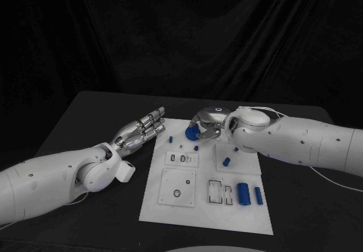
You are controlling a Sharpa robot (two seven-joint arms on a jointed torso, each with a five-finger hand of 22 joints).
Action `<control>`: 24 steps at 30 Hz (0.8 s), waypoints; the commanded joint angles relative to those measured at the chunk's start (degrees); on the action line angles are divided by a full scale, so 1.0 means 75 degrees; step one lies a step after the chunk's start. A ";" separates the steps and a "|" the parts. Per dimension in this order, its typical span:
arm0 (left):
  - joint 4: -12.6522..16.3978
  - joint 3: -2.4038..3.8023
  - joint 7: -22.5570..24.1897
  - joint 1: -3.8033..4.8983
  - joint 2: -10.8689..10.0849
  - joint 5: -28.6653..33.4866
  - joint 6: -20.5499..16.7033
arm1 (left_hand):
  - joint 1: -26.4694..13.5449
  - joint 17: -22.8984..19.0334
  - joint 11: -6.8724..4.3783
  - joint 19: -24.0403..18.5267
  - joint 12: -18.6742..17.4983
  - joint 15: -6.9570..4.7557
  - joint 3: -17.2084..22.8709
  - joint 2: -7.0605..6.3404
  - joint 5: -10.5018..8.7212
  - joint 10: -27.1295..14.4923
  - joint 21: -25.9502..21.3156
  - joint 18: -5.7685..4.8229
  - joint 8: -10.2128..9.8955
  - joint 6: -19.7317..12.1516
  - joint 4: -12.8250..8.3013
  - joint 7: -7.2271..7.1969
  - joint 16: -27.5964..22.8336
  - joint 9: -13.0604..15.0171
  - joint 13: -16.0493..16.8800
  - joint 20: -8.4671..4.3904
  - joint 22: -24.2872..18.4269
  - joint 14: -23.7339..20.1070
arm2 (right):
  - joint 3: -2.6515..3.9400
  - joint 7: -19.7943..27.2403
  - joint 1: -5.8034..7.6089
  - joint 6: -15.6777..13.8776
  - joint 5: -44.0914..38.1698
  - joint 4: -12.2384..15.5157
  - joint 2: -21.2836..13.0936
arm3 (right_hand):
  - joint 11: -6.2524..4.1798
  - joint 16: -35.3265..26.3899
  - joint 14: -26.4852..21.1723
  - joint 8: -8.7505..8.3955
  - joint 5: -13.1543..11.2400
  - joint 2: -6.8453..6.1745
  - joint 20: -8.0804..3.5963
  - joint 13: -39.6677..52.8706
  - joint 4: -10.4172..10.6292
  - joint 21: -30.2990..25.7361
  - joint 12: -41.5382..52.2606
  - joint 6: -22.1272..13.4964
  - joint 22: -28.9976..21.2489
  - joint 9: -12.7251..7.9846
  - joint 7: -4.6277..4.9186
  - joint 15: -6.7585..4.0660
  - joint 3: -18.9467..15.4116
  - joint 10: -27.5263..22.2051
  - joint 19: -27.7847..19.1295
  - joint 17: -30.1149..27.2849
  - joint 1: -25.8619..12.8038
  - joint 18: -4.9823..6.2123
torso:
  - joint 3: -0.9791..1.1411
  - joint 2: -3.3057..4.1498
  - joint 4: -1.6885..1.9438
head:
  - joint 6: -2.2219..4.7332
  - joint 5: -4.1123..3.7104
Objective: Assemble the parts on the task board
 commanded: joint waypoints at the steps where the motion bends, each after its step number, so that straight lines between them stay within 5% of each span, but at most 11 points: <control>1: 0.0010 0.0006 0.0052 -0.0011 0.0005 -0.0001 0.0112 | -0.0045 -0.0013 0.0073 0.0016 -0.0050 0.0056 0.0024 0.0011 0.0018 0.0002 -0.0016 0.0075 0.0026 0.0012 -0.0036 0.0075 -0.0028 0.0010 -0.0012 0.0049 -0.0005 -0.0017 | 0.0002 -0.0188 -0.0026 0.0099 -0.0091 0.0027 -0.0027 | -0.0052 0.0020 0.0794 -0.0002 0.0252 -0.0019 -0.0018 0.2012 -0.0017 -0.0060 0.0019 -0.0053 -0.0011 -0.0053 -0.0001 -0.0065 0.0142 0.0794 -0.0037 0.2013 0.0018 0.0118 | 0.0002 0.0000 -0.0008 | -0.0004 0.0004; 6: 0.0015 0.0006 0.0037 -0.0012 -0.0002 -0.0001 0.0111 | -0.0045 -0.0013 0.0073 0.0016 -0.0050 0.0056 0.0024 0.0011 0.0018 0.0002 -0.0016 0.0075 0.0026 0.0012 -0.0036 0.0075 -0.0028 0.0010 -0.0012 0.0049 -0.0005 -0.0017 | 0.0002 -0.0206 -0.0029 0.0111 -0.0093 0.0035 -0.0049 | -0.0063 0.0020 0.0794 -0.0023 0.0318 -0.0041 -0.0029 0.2012 -0.0069 -0.0132 0.0019 -0.0159 -0.0030 -0.0116 -0.0016 -0.0075 0.0242 0.0794 -0.0069 0.2013 0.0029 0.0130 | 0.0001 0.0003 -0.0020 | 0.0002 0.0027; 14: -0.0001 0.0006 0.0023 -0.0014 0.0011 -0.0001 0.0115 | -0.0048 -0.0013 0.0076 0.0018 -0.0050 0.0067 0.0032 0.0019 0.0019 0.0002 -0.0015 0.0075 0.0028 0.0017 -0.0039 0.0083 -0.0028 0.0011 -0.0012 0.0055 -0.0004 -0.0017 | 0.0002 -0.0213 -0.0031 0.0039 -0.0093 0.0045 -0.0047 | -0.0093 0.0020 0.0794 -0.0020 -0.0331 0.0048 -0.0043 0.2012 0.0026 -0.0263 0.0019 -0.0452 -0.0034 -0.0273 -0.0059 -0.0095 0.0304 0.0794 -0.0097 0.2013 -0.0188 0.0142 | 0.0000 0.0001 -0.0013 | 0.0001 0.0020; 17: -0.0005 0.0006 0.0018 -0.0014 0.0015 -0.0001 0.0119 | -0.0051 -0.0013 0.0077 0.0018 -0.0050 0.0075 0.0043 0.0030 0.0020 0.0002 -0.0015 0.0075 0.0028 0.0019 -0.0043 0.0091 -0.0028 0.0011 -0.0012 0.0062 -0.0003 -0.0017 | 0.0002 -0.0214 -0.0031 0.0005 -0.0093 0.0044 -0.0047 | -0.0141 0.0020 0.0794 -0.0049 -0.0510 0.0078 -0.0062 0.2012 0.0068 -0.0328 0.0019 -0.0956 -0.0041 -0.0417 -0.0131 -0.0128 0.0288 0.0794 -0.0094 0.2013 -0.0270 0.0151 | -0.0001 -0.0003 -0.0012 | 0.0011 0.0025; 24: -0.0011 0.0006 -0.0001 -0.0016 0.0015 -0.0001 0.0124 | -0.0067 -0.0013 0.0052 0.0019 -0.0050 0.0091 0.0076 0.0051 0.0019 0.0002 -0.0015 0.0073 0.0037 0.0048 -0.0058 0.0170 -0.0028 0.0017 -0.0012 0.0078 -0.0003 -0.0017 | 0.0002 -0.0210 -0.0034 0.0057 -0.0093 0.0033 -0.0069 | -0.0142 0.0020 0.0794 0.0009 -0.0614 0.0088 -0.0072 0.2012 0.0106 -0.0383 0.0019 -0.0788 -0.0059 -0.0396 -0.0121 -0.0135 0.0258 0.0794 -0.0103 0.2013 -0.0334 0.0157 | -0.0002 -0.0001 -0.0012 | -0.0002 0.0035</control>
